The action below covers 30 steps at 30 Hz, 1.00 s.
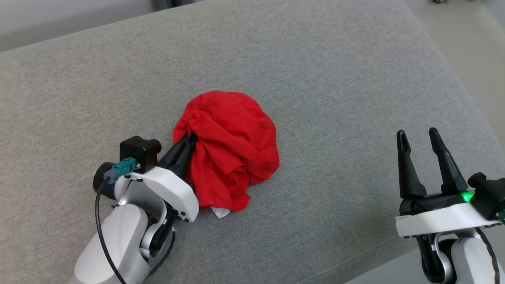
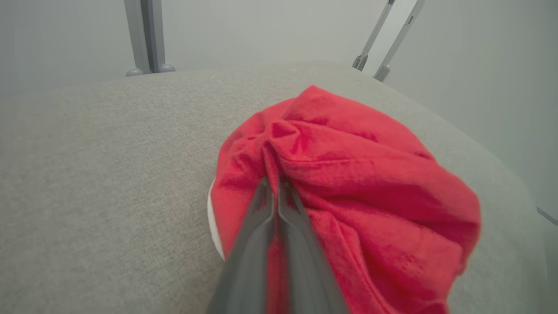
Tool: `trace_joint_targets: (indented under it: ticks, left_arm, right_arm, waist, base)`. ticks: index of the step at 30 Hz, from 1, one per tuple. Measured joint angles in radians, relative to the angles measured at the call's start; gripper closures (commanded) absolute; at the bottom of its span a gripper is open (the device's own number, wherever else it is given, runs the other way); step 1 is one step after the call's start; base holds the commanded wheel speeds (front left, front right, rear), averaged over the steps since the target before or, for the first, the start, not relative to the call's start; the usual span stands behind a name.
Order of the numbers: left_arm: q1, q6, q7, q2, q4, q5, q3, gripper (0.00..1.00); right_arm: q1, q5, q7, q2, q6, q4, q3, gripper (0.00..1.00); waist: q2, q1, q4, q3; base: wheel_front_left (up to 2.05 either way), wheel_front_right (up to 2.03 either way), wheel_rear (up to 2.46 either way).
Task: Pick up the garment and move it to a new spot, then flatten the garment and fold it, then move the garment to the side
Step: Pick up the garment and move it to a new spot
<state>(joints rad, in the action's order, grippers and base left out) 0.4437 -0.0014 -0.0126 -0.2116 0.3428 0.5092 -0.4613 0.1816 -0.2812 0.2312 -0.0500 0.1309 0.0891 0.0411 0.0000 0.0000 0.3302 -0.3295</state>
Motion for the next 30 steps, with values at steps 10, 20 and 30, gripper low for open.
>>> trace_joint_targets:
  ticks: [10,20,30]
  left_arm:
    - [0.004,-0.005,-0.090,0.014,0.017,-0.016,-0.017,0.00]
    - [-0.123,0.123,-0.192,-0.020,-0.123,0.003,0.100,0.00]
    - [-0.240,0.191,-0.235,-0.071,-0.185,0.019,0.214,0.00]
  right_arm:
    - [0.020,0.036,-0.001,0.002,0.000,0.012,-0.010,0.00]
    - [0.010,0.081,-0.041,0.001,0.000,0.004,-0.019,0.00]
    - [-0.003,0.104,-0.073,-0.004,0.000,-0.003,-0.002,0.00]
  waist:
    - [0.0000,0.0000,-0.081,0.041]
    - [0.0000,0.0000,-0.191,0.129]
    - [0.0000,0.0000,-0.283,0.194]
  base:
    - [0.00,0.00,0.00]
    - [0.00,0.00,0.00]
    - [0.00,0.00,0.00]
